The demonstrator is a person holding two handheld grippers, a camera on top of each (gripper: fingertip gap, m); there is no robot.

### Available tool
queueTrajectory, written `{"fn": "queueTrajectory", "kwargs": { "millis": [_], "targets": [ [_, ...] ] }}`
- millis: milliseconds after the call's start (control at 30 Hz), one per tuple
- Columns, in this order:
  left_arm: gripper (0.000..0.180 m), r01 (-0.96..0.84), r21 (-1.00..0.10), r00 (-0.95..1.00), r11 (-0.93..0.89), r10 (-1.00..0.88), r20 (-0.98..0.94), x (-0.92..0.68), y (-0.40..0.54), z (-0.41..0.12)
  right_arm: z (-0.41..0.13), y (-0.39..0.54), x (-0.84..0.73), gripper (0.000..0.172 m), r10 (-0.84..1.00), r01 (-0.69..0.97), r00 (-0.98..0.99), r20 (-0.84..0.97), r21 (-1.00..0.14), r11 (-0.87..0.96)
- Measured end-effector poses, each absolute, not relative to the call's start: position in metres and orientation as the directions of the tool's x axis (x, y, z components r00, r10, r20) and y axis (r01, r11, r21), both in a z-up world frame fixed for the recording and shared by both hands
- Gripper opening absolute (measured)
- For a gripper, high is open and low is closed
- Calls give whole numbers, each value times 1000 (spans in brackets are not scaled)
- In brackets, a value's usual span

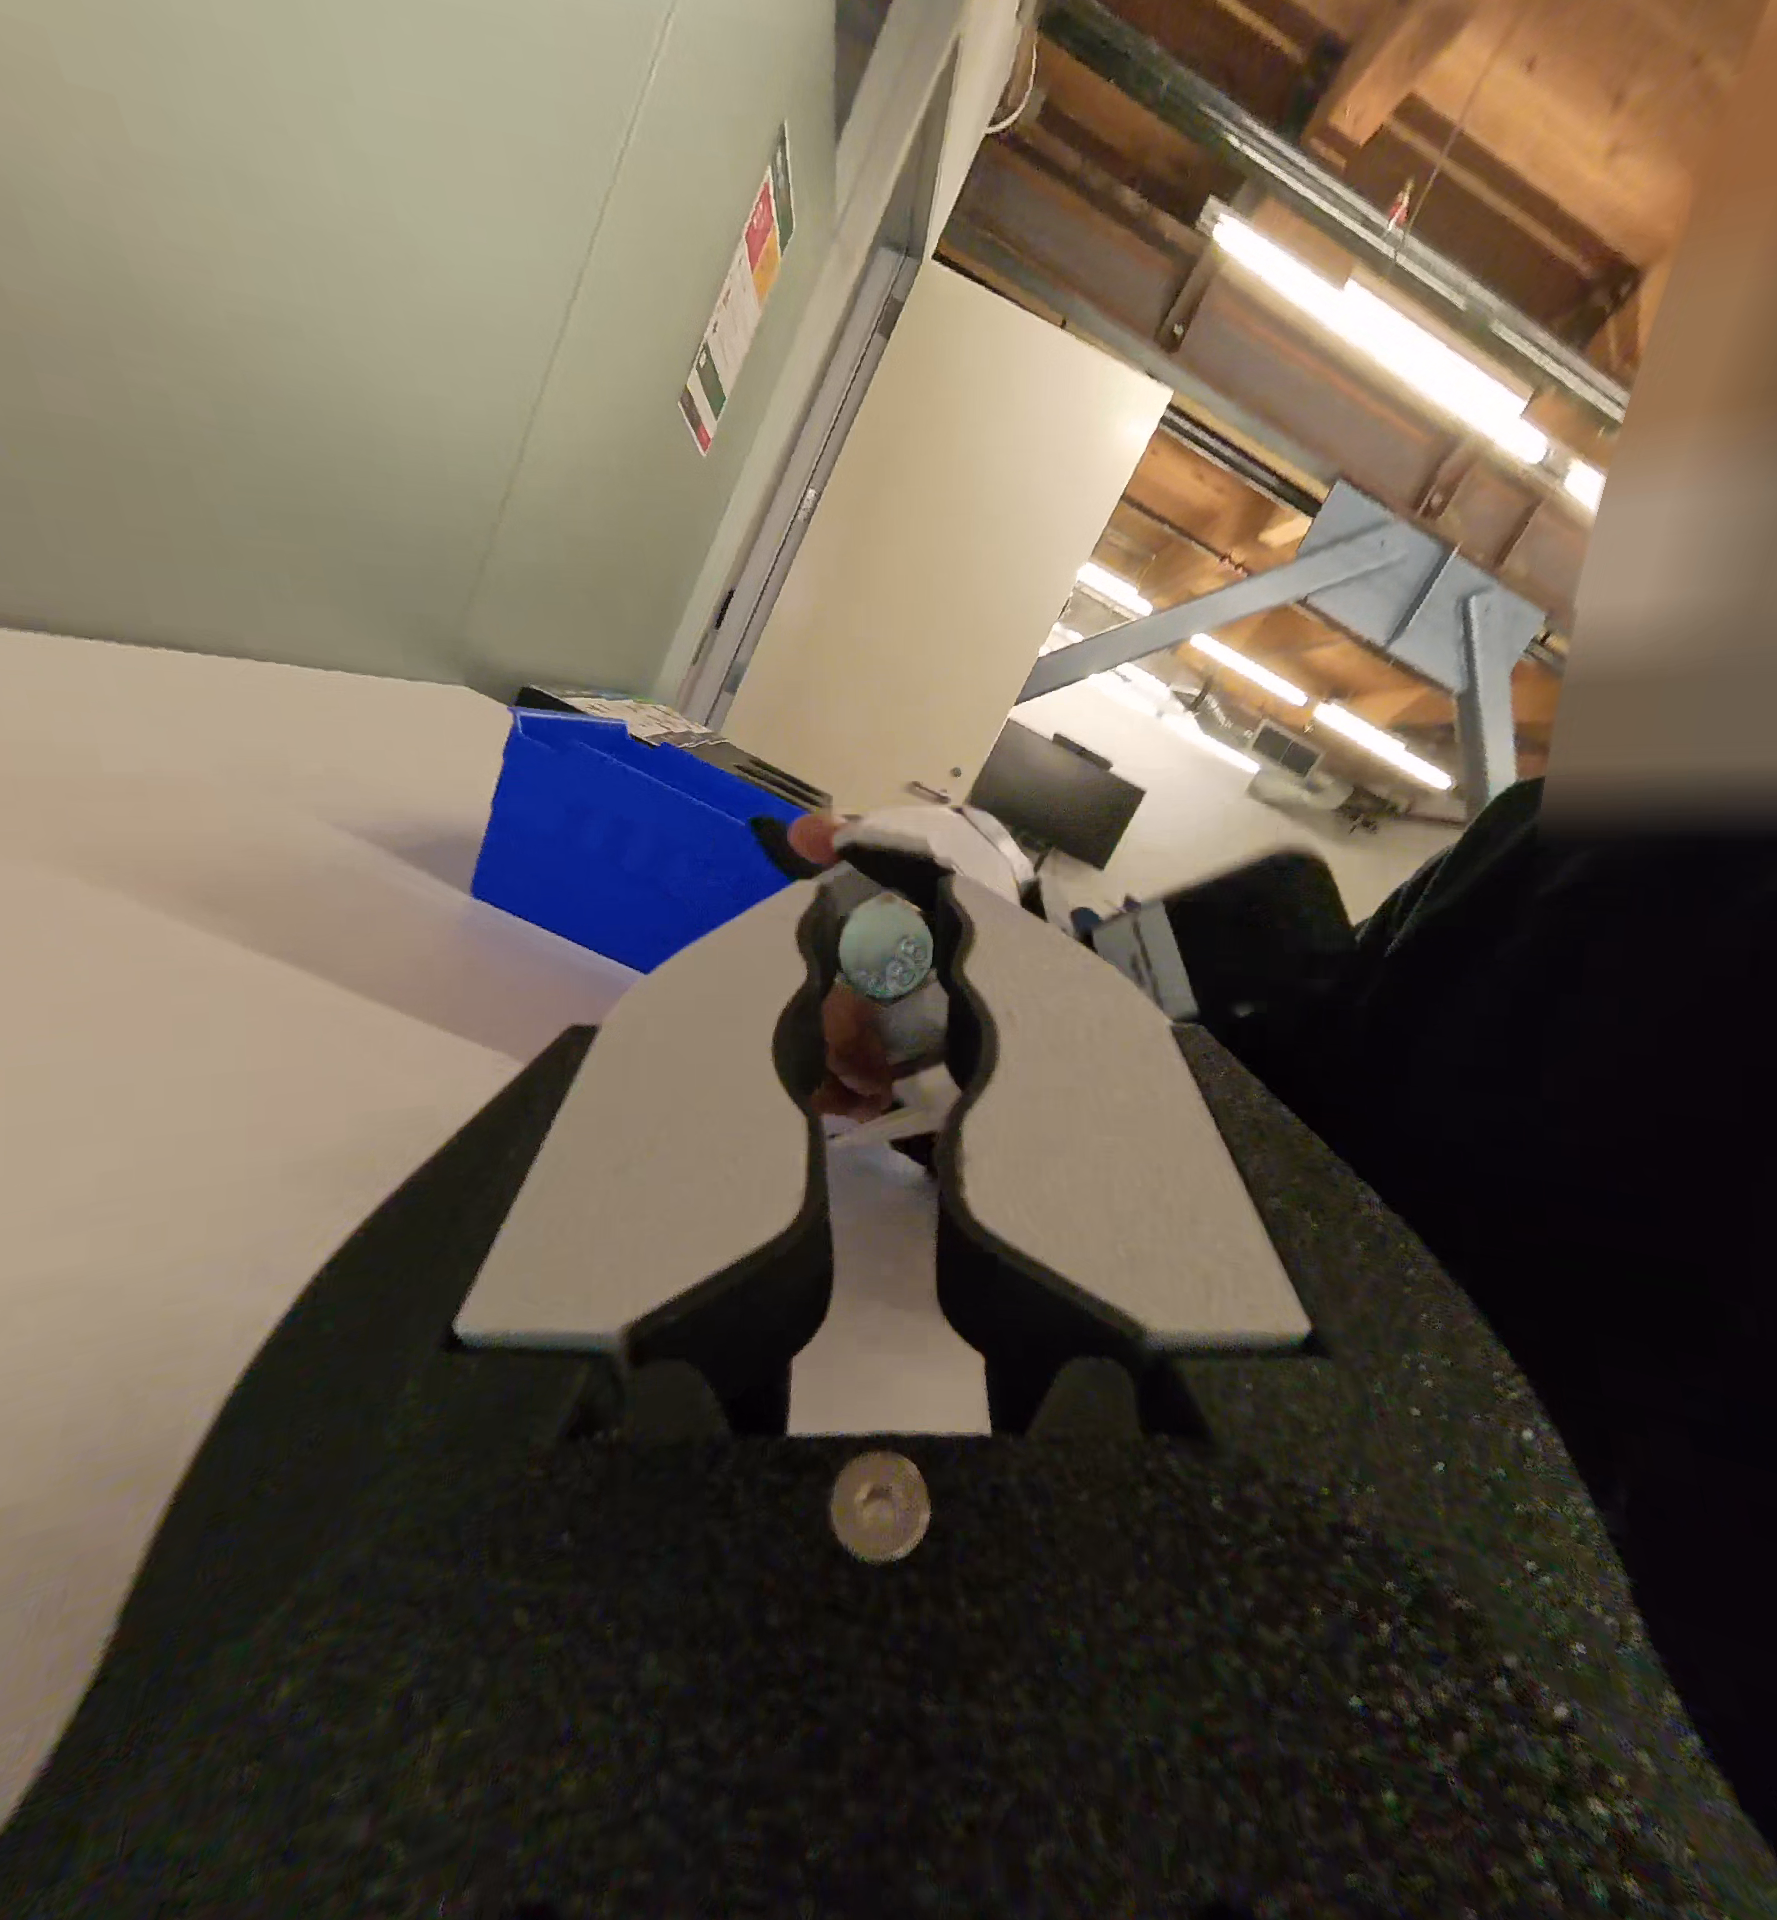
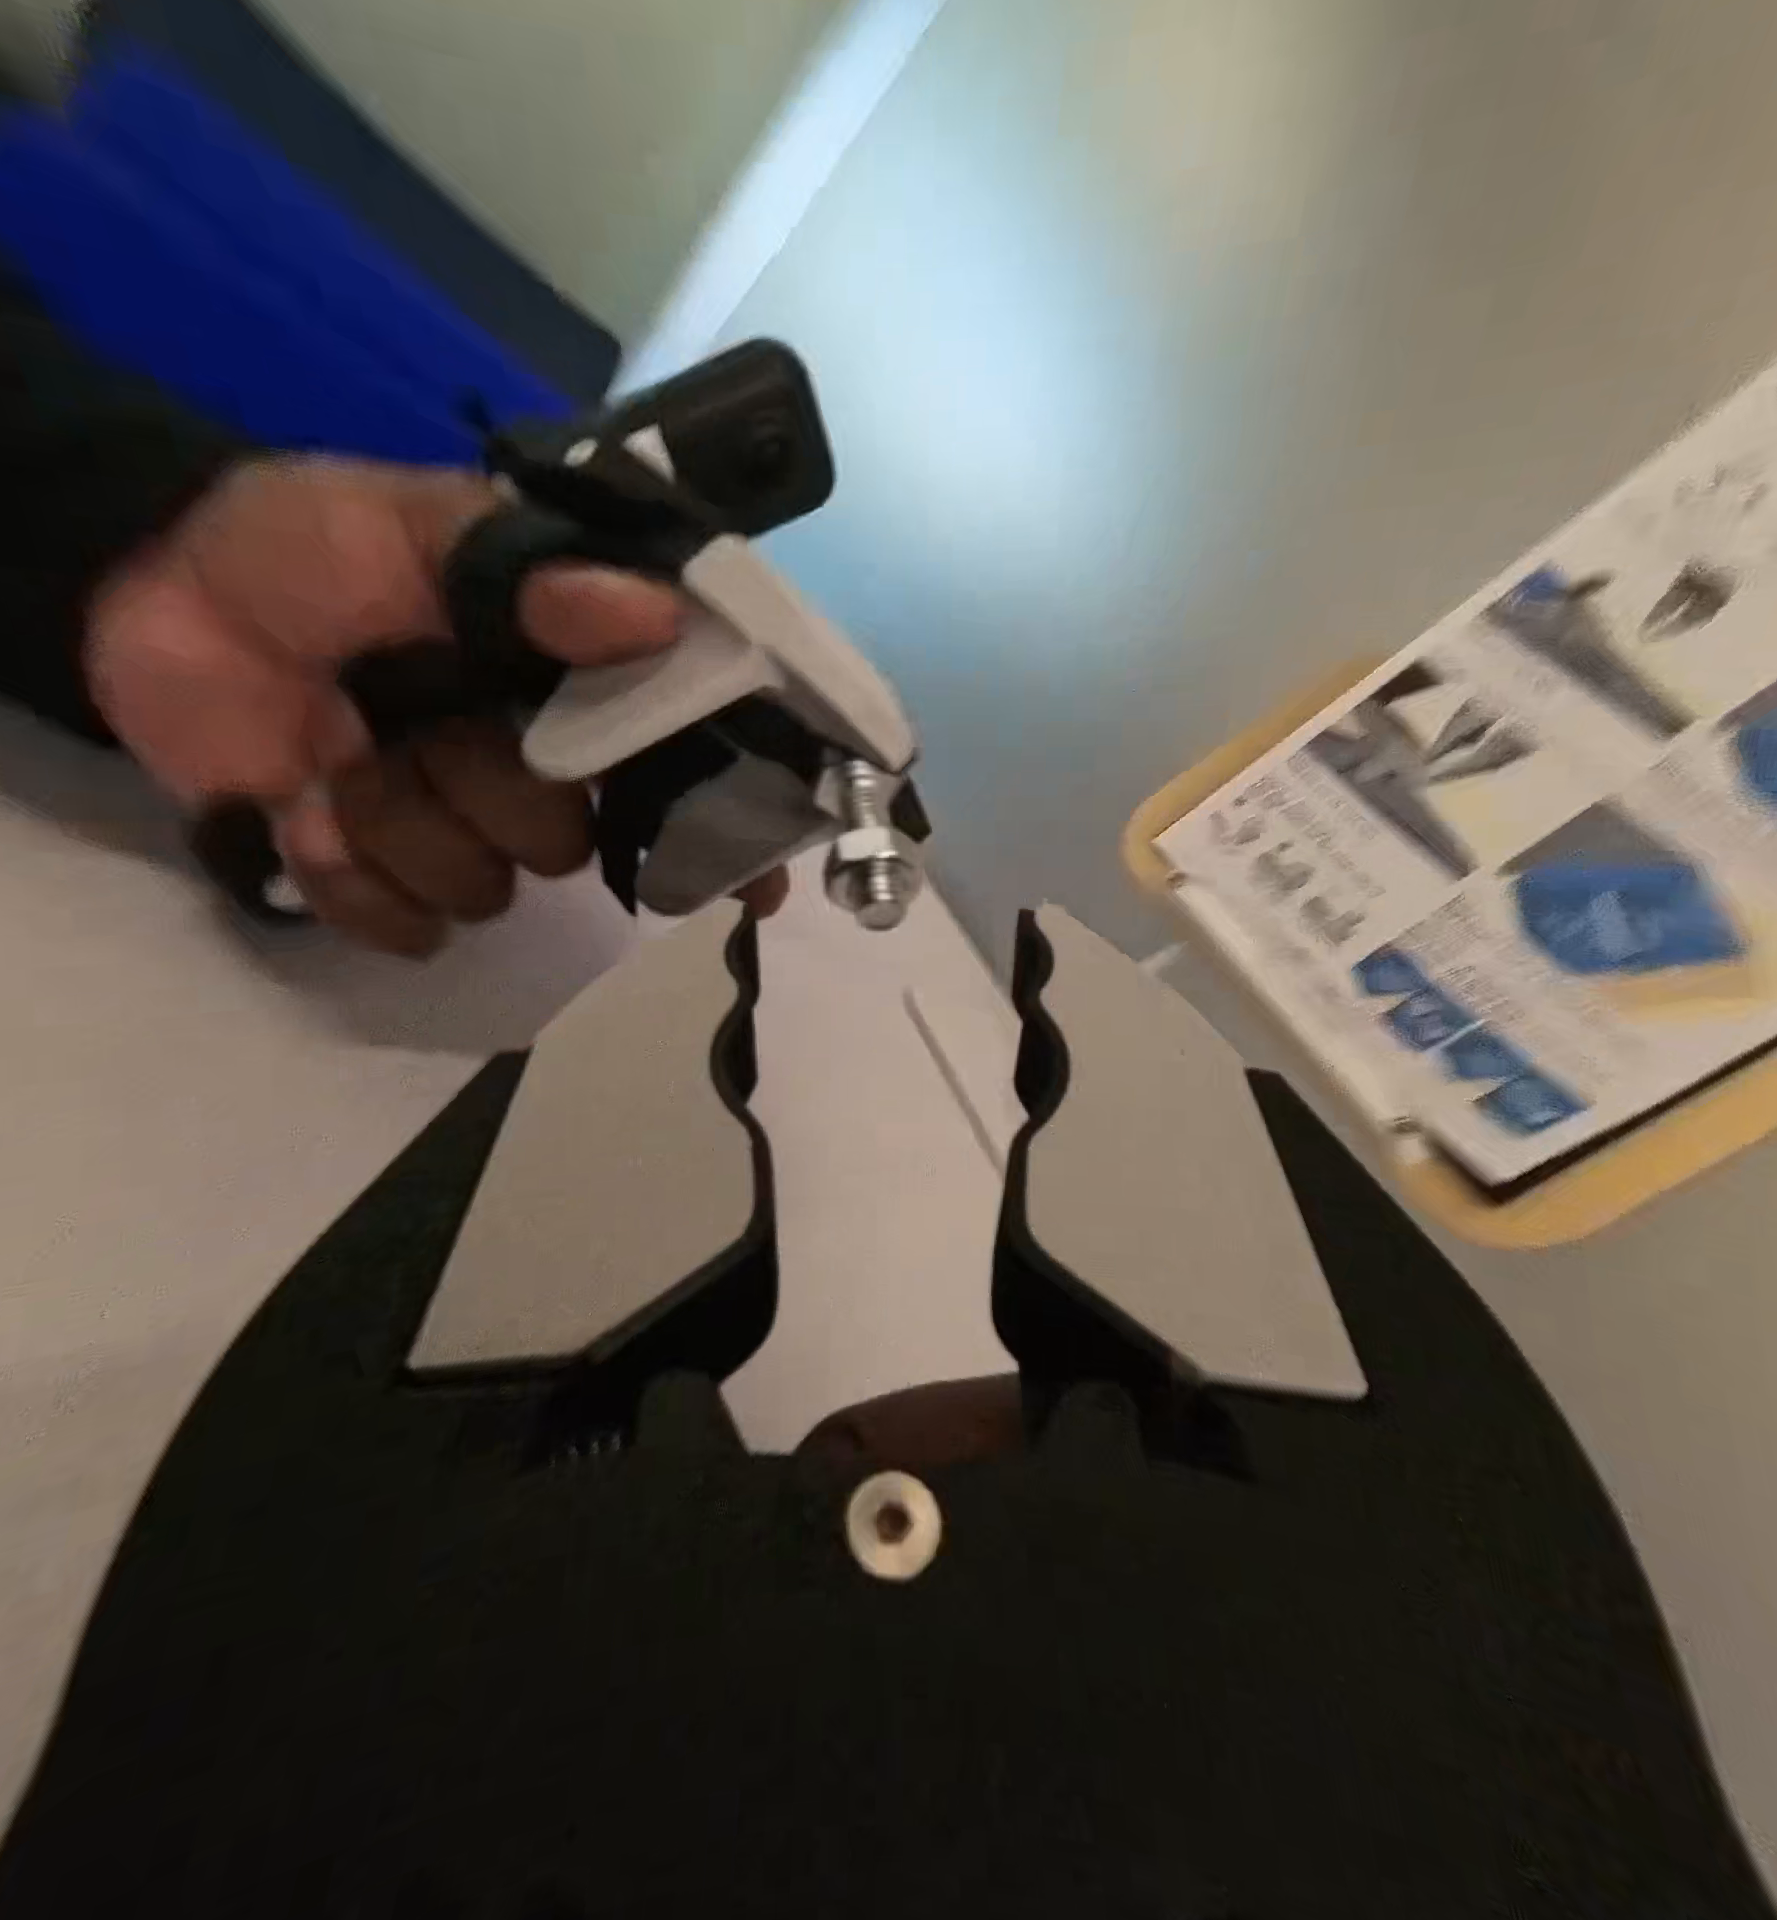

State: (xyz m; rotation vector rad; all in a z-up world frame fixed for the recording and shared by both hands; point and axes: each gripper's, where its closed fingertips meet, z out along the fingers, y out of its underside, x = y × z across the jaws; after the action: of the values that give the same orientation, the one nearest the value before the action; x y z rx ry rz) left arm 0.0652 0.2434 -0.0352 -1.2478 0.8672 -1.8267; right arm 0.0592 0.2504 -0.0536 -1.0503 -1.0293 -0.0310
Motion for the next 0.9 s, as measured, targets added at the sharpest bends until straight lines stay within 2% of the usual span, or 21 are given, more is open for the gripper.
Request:
{"fn": "queueTrajectory", "kwargs": {
  "millis": [67,133,233,267,333,400,467,500,533,600,633,733,767,833,900],
  "targets": [
    [17,187,-830,-259,-525,-842,473,68,242,-38,-59,248,54,46,345,557,507,790,-605,568],
    [17,159,-831,-255,-533,-836,487,72,240,-43,-60,247,51,42,327,578,499,802,-590,564],
    [17,121,-842,-254,-525,-837,485,77,235,-48,-54,243,51,17,404,510,543,736,-671,539],
    [17,120,-850,-246,-512,-845,474,77,235,-48,-55,243,51,17,487,460,559,671,-740,491],
    [17,109,-878,-227,-466,-872,434,76,236,-50,-57,244,48,16,696,301,577,428,-903,306],
    [17,99,-909,-223,-404,-900,376,73,234,-51,-58,243,45,16,860,81,510,28,-997,-16],
    [17,98,-934,-233,-345,-920,315,72,230,-49,-54,241,45,15,867,-122,338,-367,-930,-347],
    [17,111,-937,-230,-331,-926,300,72,229,-47,-52,241,47,15,840,-182,255,-479,-877,-445],
    [17,125,-934,-221,-334,-927,302,73,230,-45,-50,243,50,15,832,-231,220,-509,-856,-462],
    [17,148,-921,-195,-360,-924,329,73,235,-43,-42,248,58,29,869,-284,284,-405,-901,-328],
    [17,153,-914,-186,-376,-919,347,73,237,-43,-40,247,60,30,889,-258,339,-308,-939,-227],
    [17,183,-877,-186,-444,-892,412,70,245,-41,-44,255,65,36,804,-4,585,111,-990,140],
    [18,197,-860,-192,-471,-878,438,69,247,-40,-46,258,67,38,717,120,642,271,-959,255],
    [17,216,-825,-208,-521,-851,483,68,249,-38,-52,258,65,42,545,356,634,549,-832,425],
    [17,226,-797,-224,-560,-826,517,69,250,-37,-57,256,59,44,413,501,577,705,-705,503]
  ]
}}
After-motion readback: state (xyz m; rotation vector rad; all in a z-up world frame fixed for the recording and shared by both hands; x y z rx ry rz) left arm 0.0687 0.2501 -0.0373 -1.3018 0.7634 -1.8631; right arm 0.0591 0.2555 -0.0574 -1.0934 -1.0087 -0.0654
